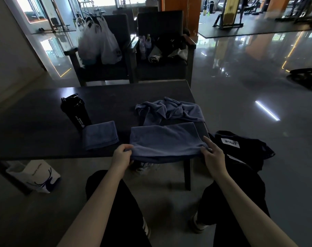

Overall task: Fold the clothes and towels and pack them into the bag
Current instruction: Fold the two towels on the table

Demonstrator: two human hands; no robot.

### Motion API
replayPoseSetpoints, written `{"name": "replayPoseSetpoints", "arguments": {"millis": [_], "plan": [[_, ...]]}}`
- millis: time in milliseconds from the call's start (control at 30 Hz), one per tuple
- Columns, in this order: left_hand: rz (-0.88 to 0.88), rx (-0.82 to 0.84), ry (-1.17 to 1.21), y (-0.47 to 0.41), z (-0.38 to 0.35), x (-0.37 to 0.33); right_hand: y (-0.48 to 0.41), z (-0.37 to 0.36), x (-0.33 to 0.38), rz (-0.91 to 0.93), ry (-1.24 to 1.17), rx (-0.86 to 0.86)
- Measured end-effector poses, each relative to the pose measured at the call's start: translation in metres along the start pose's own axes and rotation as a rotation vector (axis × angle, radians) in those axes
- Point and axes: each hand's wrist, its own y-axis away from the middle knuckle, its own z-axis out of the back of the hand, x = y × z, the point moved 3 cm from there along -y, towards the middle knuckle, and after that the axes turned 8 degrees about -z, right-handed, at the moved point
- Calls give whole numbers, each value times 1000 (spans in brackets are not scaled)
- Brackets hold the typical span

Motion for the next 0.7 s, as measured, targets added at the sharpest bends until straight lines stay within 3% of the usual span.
{"name": "replayPoseSetpoints", "arguments": {"millis": [133, 233, 333, 433, 700], "plan": [[12, 151, 15, -7, 5, -3, -13, -1, 11, 14, 119, 39], [-36, 289, -201, -12, 9, -4, -20, -3, 19, 34, 283, 137], [-73, 245, -296, -20, 10, -5, -27, -6, 23, 105, 428, 173], [-101, 141, -260, -31, 11, -5, -36, -8, 25, 163, 499, 102], [-110, 114, -232, -64, 3, -10, -74, -14, 29, 65, 397, 64]]}}
